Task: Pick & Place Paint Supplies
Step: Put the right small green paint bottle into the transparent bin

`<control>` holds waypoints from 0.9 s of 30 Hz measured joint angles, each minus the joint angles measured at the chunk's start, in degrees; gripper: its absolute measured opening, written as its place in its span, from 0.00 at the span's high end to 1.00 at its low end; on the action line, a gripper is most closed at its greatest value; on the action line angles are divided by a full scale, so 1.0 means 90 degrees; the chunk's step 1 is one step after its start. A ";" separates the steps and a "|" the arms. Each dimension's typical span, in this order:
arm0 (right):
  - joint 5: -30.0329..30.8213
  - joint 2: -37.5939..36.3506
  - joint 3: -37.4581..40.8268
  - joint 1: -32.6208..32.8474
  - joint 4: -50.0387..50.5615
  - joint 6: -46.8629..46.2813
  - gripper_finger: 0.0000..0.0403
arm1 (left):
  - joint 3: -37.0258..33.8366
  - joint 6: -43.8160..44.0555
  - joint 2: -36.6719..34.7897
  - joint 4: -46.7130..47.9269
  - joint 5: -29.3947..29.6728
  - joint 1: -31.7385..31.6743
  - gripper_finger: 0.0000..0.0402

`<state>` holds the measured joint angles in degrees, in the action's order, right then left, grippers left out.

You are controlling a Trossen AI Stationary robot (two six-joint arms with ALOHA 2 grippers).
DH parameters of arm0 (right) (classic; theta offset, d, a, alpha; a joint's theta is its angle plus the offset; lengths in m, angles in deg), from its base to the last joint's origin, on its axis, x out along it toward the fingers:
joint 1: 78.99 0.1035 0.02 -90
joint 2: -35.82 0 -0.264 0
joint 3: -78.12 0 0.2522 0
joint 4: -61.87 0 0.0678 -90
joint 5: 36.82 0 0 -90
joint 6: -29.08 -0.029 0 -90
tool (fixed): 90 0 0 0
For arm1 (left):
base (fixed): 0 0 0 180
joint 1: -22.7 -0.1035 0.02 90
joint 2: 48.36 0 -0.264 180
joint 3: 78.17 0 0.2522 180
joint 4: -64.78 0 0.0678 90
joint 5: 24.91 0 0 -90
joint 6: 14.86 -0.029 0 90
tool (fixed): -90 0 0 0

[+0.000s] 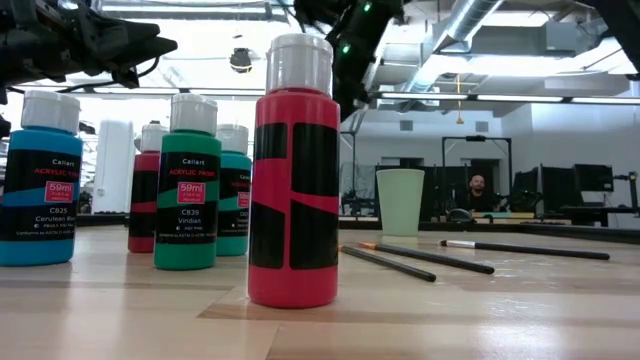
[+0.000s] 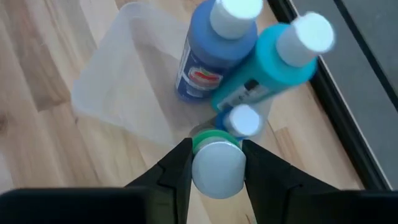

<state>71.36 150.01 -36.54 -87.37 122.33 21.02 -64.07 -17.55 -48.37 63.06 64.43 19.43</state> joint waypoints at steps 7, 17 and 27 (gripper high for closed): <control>0.0008 0.0140 0.0015 0.0007 0.0082 0.0117 0.72 | 0.0000 -0.0001 0.0000 0.0000 -0.0001 0.0001 1.00; -0.0019 0.0154 0.0015 -0.0086 0.0097 0.0107 0.72 | 0.0000 0.0001 0.0000 0.0000 0.0001 0.0001 1.00; -0.0026 0.0154 0.0017 -0.0168 0.0095 0.0056 0.72 | 0.0000 0.0001 0.0000 0.0000 0.0000 0.0001 1.00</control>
<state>71.13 151.39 -36.39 -88.88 123.18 21.53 -64.07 -17.54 -48.37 63.06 64.43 19.43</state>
